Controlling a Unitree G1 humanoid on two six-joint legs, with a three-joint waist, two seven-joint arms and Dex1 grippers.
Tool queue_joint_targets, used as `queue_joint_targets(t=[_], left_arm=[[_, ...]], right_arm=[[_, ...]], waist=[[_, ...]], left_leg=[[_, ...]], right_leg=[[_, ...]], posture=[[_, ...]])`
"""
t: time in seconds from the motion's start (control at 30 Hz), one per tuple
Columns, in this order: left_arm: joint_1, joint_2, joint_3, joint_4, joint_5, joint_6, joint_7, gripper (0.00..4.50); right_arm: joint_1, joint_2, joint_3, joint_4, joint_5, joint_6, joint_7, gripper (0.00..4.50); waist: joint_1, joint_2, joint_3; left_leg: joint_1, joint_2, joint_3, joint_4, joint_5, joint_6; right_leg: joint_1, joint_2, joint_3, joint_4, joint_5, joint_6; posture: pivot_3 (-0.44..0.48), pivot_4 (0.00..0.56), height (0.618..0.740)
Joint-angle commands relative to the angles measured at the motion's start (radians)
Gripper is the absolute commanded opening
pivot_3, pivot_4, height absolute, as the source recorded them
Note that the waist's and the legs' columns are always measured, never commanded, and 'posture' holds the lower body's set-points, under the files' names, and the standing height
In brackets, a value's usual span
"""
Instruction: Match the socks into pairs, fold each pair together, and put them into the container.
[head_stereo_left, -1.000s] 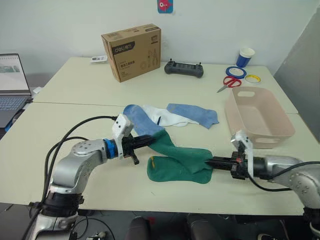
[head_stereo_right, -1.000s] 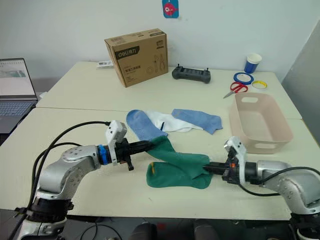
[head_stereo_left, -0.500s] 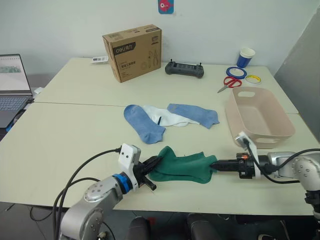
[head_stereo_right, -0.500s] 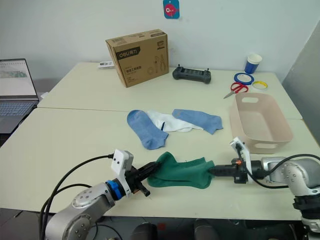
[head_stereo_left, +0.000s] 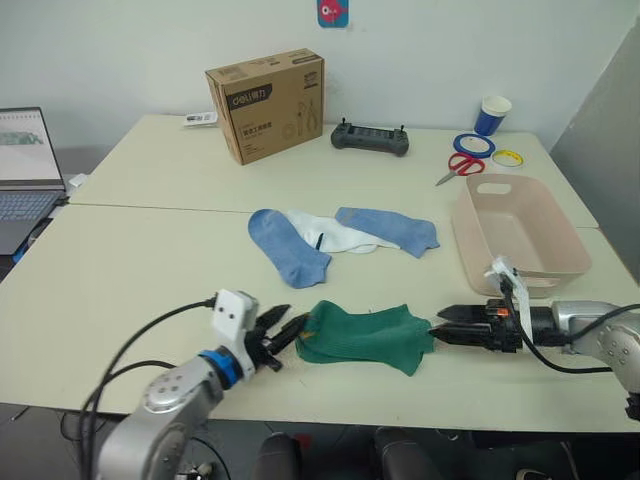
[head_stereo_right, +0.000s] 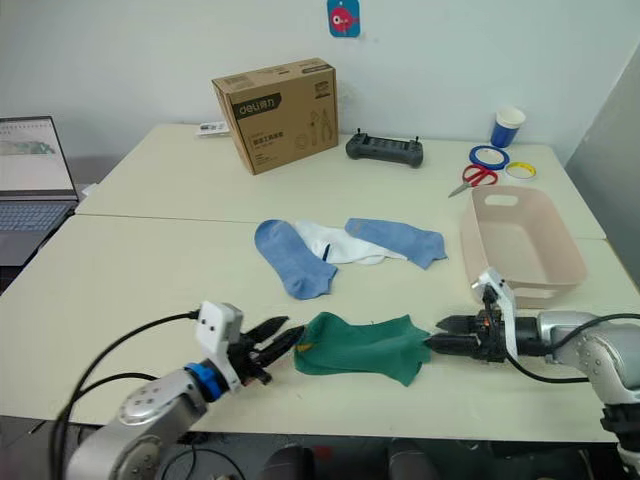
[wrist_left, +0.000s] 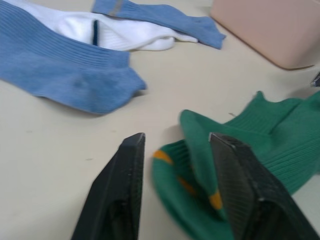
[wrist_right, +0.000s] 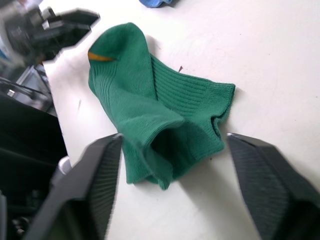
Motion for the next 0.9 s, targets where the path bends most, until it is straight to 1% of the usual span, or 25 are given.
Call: queue_joint_targets(t=[0.03, 0.07, 0.1, 0.13, 0.17, 0.2, 0.27, 0.33, 0.4, 0.57, 0.67, 0.73, 0.8, 0.9], left_arm=[[-0.03, 0.128, 0.078, 0.015, -0.004, -0.074, -0.135, 3.13], [-0.032, 0.164, 0.079, 0.023, 0.004, -0.103, -0.178, 3.13], [-0.032, 0.213, 0.062, 0.036, 0.043, -0.168, -0.236, 3.13], [-0.033, 0.244, 0.048, 0.05, 0.068, -0.215, -0.274, 3.13], [-0.029, 0.287, 0.015, 0.068, 0.122, -0.302, -0.33, 3.13], [-0.042, 0.324, -0.031, 0.099, 0.182, -0.413, -0.397, 3.13], [-0.073, 0.359, -0.096, 0.157, 0.259, -0.577, -0.471, 3.13], [-0.106, 0.37, -0.14, 0.214, 0.318, -0.698, -0.506, 3.13], [-0.15, 0.374, -0.192, 0.285, 0.396, -0.817, -0.527, 3.13], [-0.234, 0.35, -0.27, 0.412, 0.502, -1.001, -0.525, 3.13], [-0.286, 0.315, -0.309, 0.468, 0.551, -1.035, -0.501, 3.13], [-0.316, 0.286, -0.324, 0.503, 0.576, -1.04, -0.478, 3.13], [-0.332, 0.274, -0.33, 0.521, 0.585, -1.044, -0.471, 3.13], [-0.334, 0.267, -0.333, 0.531, 0.573, -1.039, -0.476, 3.13]], right_arm=[[0.069, -0.013, -0.028, -0.153, -0.142, -0.324, 0.054, 4.06], [0.09, -0.015, -0.023, -0.174, -0.158, -0.367, 0.073, 4.06], [0.118, -0.017, -0.015, -0.2, -0.163, -0.407, 0.104, 4.06], [0.134, -0.015, -0.008, -0.211, -0.167, -0.432, 0.122, 4.06], [0.152, -0.013, 0.011, -0.212, -0.204, -0.492, 0.135, 4.06], [0.178, -0.015, 0.052, -0.201, -0.276, -0.592, 0.152, 4.06], [0.212, -0.014, 0.107, -0.167, -0.387, -0.746, 0.172, 4.06], [0.23, -0.011, 0.139, -0.132, -0.461, -0.857, 0.176, 4.06], [0.237, 0.005, 0.165, -0.085, -0.531, -0.979, 0.162, 4.06], [0.22, 0.027, 0.221, 0.063, -0.689, -1.257, 0.125, 4.06], [0.178, 0.053, 0.246, 0.131, -0.734, -1.369, 0.095, 4.06], [0.157, 0.067, 0.26, 0.172, -0.773, -1.461, 0.071, 4.06], [0.144, 0.074, 0.265, 0.211, -0.807, -1.529, 0.045, 4.06], [0.132, 0.084, 0.273, 0.26, -0.83, -1.58, 0.013, 4.06]], waist=[[0.0, 0.0, 0.0], [0.0, 0.0, 0.0], [-0.001, 0.0, 0.0], [0.0, 0.0, 0.0], [0.0, 0.0, 0.0], [0.0, 0.0, 0.0], [0.0, 0.0, 0.0], [0.001, 0.0, 0.0], [0.003, 0.0, 0.0], [0.005, 0.0, 0.0], [0.004, 0.0, 0.0], [0.004, 0.0, 0.0], [0.003, 0.0, 0.0], [0.003, 0.0, 0.0]], left_leg=[[0.0, 0.0, 0.0, 0.0, 0.0, 0.0], [0.0, 0.0, 0.0, 0.0, 0.0, 0.0], [0.001, 0.0, 0.001, 0.0, 0.0, 0.0], [0.001, 0.0, 0.002, 0.0, 0.0, 0.0], [0.002, 0.0, 0.002, 0.0, 0.0, 0.0], [0.002, 0.0, 0.004, 0.0, 0.0, 0.0], [0.003, 0.0, 0.005, 0.0, 0.0, 0.0], [0.004, 0.0, 0.007, -0.001, 0.0, -0.001], [0.004, 0.0, 0.009, 0.0, 0.0, -0.001], [0.004, 0.001, 0.01, -0.001, 0.0, 0.0], [0.004, 0.001, 0.011, -0.001, 0.0, 0.0], [0.005, 0.001, 0.01, 0.0, 0.0, 0.0], [0.006, 0.001, 0.011, 0.0, 0.0, 0.0], [0.006, 0.001, 0.011, 0.0, 0.0, 0.0]], right_leg=[[0.0, 0.0, 0.0, 0.0, 0.0, 0.0], [0.0, 0.0, 0.0, 0.0, -0.001, -0.001], [0.0, 0.0, 0.0, 0.0, -0.002, -0.003], [0.0, 0.0, 0.001, 0.0, -0.003, -0.005], [0.0, -0.001, 0.001, -0.001, -0.003, -0.006], [0.001, -0.001, 0.002, -0.001, -0.004, -0.006], [0.001, -0.002, 0.002, -0.002, -0.004, -0.007], [0.0, -0.004, 0.002, -0.002, -0.004, -0.007], [0.001, -0.004, 0.003, -0.001, -0.004, -0.007], [0.001, -0.004, 0.004, -0.001, -0.004, -0.007], [0.001, -0.003, 0.004, 0.0, -0.004, -0.007], [0.001, -0.002, 0.004, 0.001, -0.001, -0.003], [0.002, -0.002, 0.005, 0.001, -0.001, -0.002], [0.002, -0.002, 0.005, 0.001, 0.0, -0.001]], posture=[[0.0, 0.15, 0.74], [0.0, 0.15, 0.74], [0.0, 0.15, 0.74], [0.0, 0.15, 0.74], [0.0, 0.15, 0.74], [0.0, 0.15, 0.74], [0.0, 0.15, 0.74], [0.0, 0.15, 0.74], [0.0, 0.15, 0.74], [0.0, 0.15, 0.74], [0.0, 0.15, 0.74], [0.0, 0.15, 0.74], [0.0, 0.15, 0.74], [0.0, 0.15, 0.74]])
